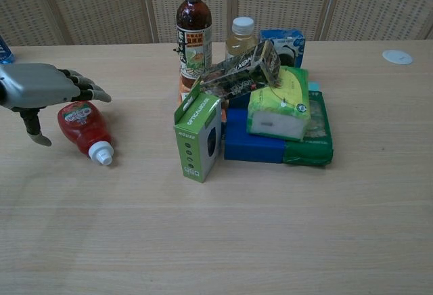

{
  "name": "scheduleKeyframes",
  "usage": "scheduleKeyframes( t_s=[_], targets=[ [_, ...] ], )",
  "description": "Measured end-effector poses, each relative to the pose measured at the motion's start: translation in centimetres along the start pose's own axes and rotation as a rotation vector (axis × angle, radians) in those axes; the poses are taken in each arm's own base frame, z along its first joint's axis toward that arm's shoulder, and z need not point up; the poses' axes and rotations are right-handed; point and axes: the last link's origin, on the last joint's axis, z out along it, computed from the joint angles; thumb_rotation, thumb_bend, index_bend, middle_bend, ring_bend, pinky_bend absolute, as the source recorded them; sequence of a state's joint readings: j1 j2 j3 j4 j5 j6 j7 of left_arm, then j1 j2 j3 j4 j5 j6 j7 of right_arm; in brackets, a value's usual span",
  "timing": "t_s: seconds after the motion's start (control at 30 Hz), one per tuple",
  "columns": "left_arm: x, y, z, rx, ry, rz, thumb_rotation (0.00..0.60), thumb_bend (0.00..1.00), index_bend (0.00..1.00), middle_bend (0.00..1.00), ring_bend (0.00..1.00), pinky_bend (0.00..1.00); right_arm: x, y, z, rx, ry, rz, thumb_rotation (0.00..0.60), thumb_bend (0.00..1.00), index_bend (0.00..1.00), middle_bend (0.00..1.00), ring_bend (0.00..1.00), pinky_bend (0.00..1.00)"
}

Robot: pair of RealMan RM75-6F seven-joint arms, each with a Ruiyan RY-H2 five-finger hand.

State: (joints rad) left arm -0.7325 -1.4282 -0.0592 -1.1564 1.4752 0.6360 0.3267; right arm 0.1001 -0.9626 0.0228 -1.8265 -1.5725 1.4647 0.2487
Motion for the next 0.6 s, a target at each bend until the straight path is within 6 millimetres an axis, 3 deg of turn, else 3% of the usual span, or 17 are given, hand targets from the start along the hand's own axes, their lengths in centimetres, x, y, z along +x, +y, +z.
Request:
scheduleKeyframes(
  t_s=[0.37,0.43,0.47,0.5,0.57,0.6],
  targets=[
    [-0.5,3.1,3.4,-0.018,-0.007,-0.019,0.6,0.0,0.0,0.0,0.0,0.03,0.3,0.3,0.3,-0.008,-0.004,0.027,0.586,0.0,0.0,0.0,0.0,0.0],
    [-0.4,3.4,3.6,-0.015,0.005,-0.031,0.6,0.0,0.02,0.0,0.0,0.15,0.4,0.4,0.3,-0.007,-0.004,0.03,0.586,0.0,0.0,0.0,0.0,0.0],
    [-0.3,3.4,3.7,-0.013,0.013,-0.032,0.6,0.0,0.09,0.07,0.02,0.28,0.4,0.4,0.3,-0.007,-0.005,0.031,0.586,0.0,0.0,0.0,0.0,0.0],
    [-0.2,3.5,3.8,-0.012,0.022,-0.03,0.6,0.0,0.16,0.13,0.05,0.36,0.4,0.4,0.3,-0.006,-0.005,0.033,0.587,0.0,0.0,0.0,0.0,0.0],
    [0.0,3.7,3.9,-0.011,0.047,-0.014,0.6,0.0,0.37,0.38,0.23,0.53,0.5,0.3,0.3,-0.003,-0.006,0.036,0.587,0.0,0.0,0.0,0.0,0.0],
    [0.0,3.8,3.9,-0.01,0.056,-0.005,0.6,0.0,0.42,0.44,0.27,0.56,0.5,0.3,0.2,-0.002,-0.004,0.036,0.586,0.0,0.0,0.0,0.0,0.0]
  ],
)
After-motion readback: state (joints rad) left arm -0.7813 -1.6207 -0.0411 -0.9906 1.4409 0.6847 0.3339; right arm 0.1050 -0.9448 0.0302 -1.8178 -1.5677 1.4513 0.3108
